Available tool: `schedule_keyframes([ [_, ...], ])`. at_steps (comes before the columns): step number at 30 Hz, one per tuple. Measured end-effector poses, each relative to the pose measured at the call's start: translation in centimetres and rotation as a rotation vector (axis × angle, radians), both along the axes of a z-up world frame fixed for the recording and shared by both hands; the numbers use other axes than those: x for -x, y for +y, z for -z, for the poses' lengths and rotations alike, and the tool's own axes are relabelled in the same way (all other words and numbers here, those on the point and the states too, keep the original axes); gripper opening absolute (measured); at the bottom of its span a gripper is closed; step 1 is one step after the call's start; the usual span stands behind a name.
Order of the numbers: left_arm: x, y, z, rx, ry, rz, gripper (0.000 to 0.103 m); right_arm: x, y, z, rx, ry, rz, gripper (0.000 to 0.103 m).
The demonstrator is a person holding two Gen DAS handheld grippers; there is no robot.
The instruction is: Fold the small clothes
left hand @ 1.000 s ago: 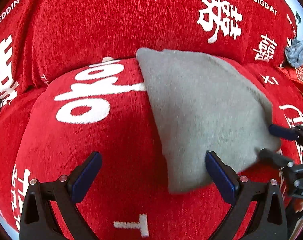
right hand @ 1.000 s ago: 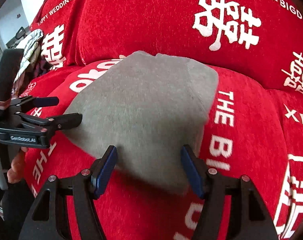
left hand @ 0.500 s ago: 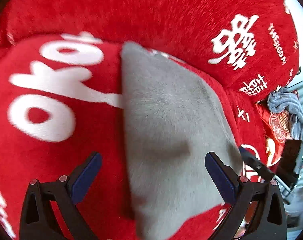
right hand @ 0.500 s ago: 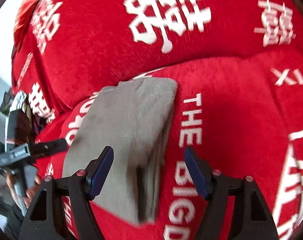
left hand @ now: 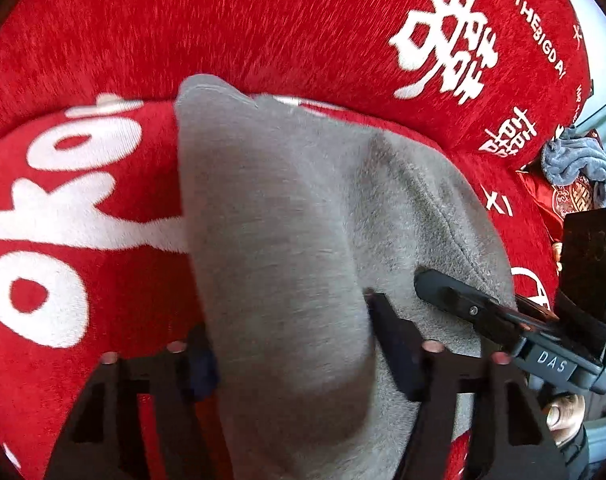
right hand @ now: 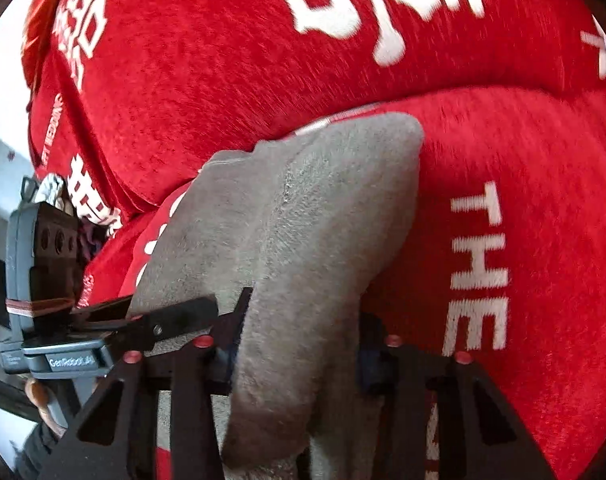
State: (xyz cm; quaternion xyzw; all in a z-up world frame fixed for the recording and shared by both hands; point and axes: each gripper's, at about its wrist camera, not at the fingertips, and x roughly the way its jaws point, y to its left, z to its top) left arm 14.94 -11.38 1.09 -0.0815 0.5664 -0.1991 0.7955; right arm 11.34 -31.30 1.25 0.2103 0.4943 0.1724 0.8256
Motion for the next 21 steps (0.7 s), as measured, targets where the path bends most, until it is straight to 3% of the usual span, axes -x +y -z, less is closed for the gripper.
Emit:
schedule_keyframes([
  [6,1.1,0.2,-1.3,-0.042,-0.045,0.000,0.055,1.2,2.2,-2.0,0.112,-0.062,-0.007,0.040],
  [21,6.1,1.9,-5.0,-0.058,-0.125,0.007,0.054,5.7,4.8,-5.9,0.148,-0.132,-0.039,0.038],
])
